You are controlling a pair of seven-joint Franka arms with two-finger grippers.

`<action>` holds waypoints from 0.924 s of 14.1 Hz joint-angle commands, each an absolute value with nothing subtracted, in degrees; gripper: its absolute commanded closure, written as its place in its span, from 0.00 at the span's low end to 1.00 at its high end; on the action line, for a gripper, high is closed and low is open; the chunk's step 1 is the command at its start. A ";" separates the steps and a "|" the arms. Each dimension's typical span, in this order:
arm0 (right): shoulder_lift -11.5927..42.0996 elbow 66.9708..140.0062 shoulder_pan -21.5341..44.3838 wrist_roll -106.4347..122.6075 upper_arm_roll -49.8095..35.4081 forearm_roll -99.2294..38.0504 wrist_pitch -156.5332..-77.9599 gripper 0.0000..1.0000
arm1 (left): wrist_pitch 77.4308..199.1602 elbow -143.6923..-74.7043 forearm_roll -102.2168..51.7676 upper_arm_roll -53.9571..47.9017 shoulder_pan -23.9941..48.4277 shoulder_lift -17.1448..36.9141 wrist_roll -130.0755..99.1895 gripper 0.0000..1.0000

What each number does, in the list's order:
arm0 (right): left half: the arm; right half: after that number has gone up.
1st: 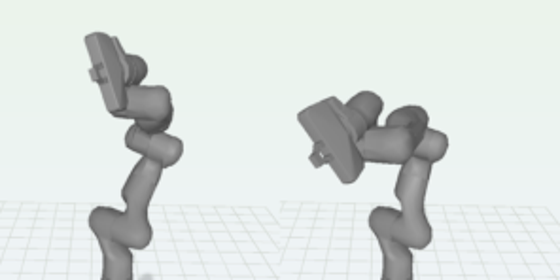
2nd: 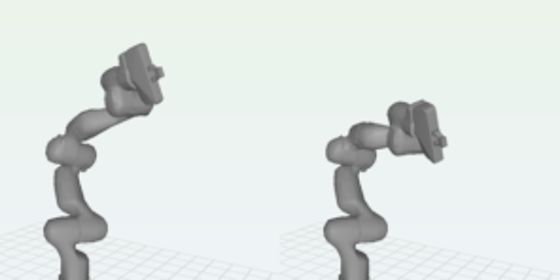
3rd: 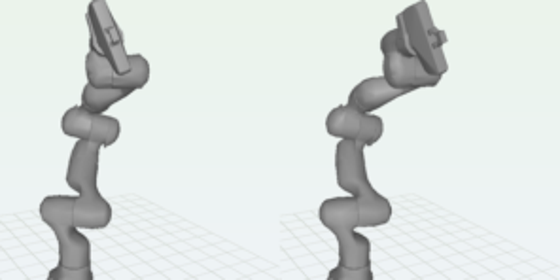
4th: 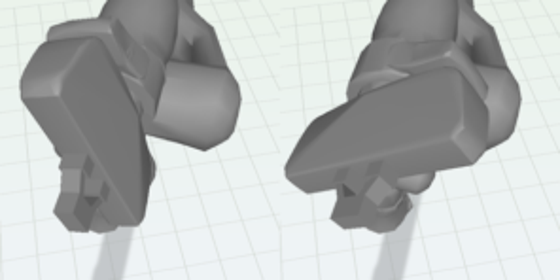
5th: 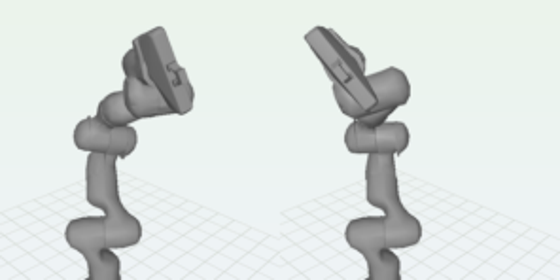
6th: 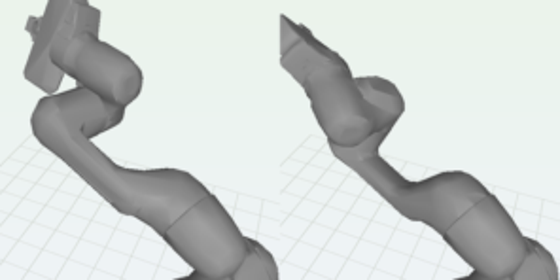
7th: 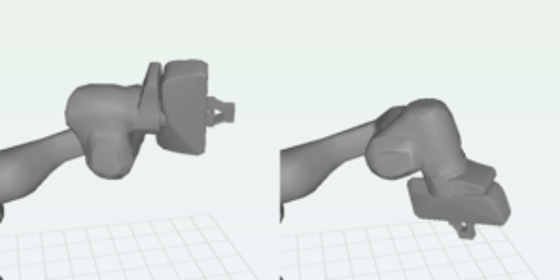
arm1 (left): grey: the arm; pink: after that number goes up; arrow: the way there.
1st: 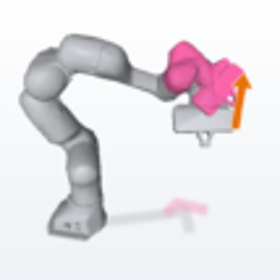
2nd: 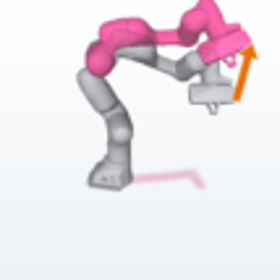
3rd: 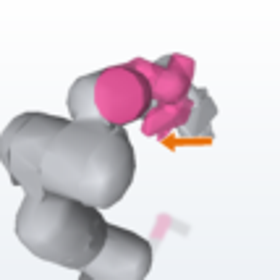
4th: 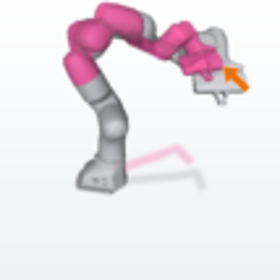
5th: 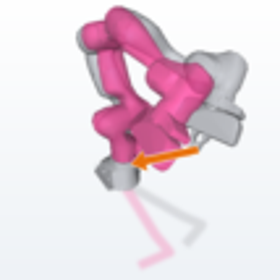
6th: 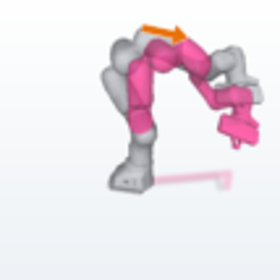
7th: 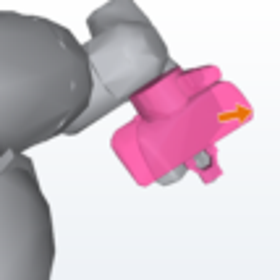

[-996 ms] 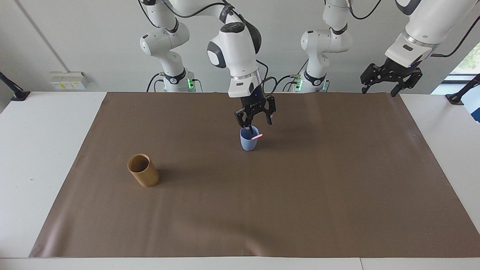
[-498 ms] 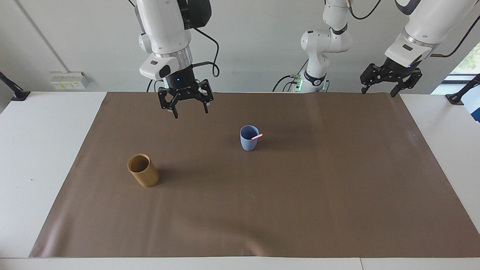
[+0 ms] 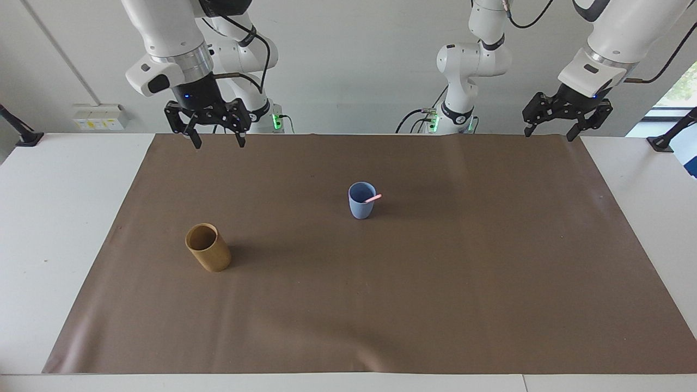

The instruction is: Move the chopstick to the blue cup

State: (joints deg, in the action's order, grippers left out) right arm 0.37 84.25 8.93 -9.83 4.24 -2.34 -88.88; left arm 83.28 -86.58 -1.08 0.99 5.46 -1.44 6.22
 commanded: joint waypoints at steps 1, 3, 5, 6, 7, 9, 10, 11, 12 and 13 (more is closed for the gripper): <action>-0.53 84.20 6.51 -10.64 4.13 -0.53 -84.91 0.00 | 83.85 -87.10 -1.49 0.53 4.83 -2.02 6.86 0.00; -2.71 86.47 5.37 -10.72 3.87 -0.44 -85.60 0.00 | 83.85 -87.10 -1.49 0.53 5.01 -2.11 6.77 0.00; -4.39 90.78 4.75 -10.29 3.95 -0.35 -88.06 0.00 | 83.85 -87.19 -1.49 0.53 5.18 -2.11 6.68 0.00; -4.57 91.31 4.40 -8.80 3.96 -0.35 -88.85 0.00 | 83.85 -87.19 -1.49 0.53 5.19 -2.11 6.68 0.00; -4.57 92.10 4.39 -6.61 3.96 0.43 -90.08 0.00 | 83.85 -87.19 -1.49 0.53 5.19 -2.11 6.68 0.00; -4.57 92.20 4.39 -4.57 3.87 1.40 -90.10 0.00 | 83.85 -87.19 -1.49 0.53 5.19 -2.11 6.59 0.00; -4.48 91.07 4.92 -4.40 3.78 2.80 -88.52 0.00 | 83.85 -87.19 -1.49 0.53 5.19 -2.11 6.59 0.00; -3.70 88.36 4.92 -4.31 3.34 3.33 -85.81 0.00 | 83.85 -87.19 -1.58 0.53 5.19 -2.11 6.59 0.00; -2.91 86.85 4.92 -4.48 3.34 2.64 -83.08 0.00 | 83.85 -87.19 -1.58 0.53 5.19 -2.11 6.59 0.00; -2.90 86.84 4.92 -4.31 3.34 2.98 -82.97 0.00 | 83.85 -87.19 -1.58 0.53 5.19 -2.11 6.59 0.00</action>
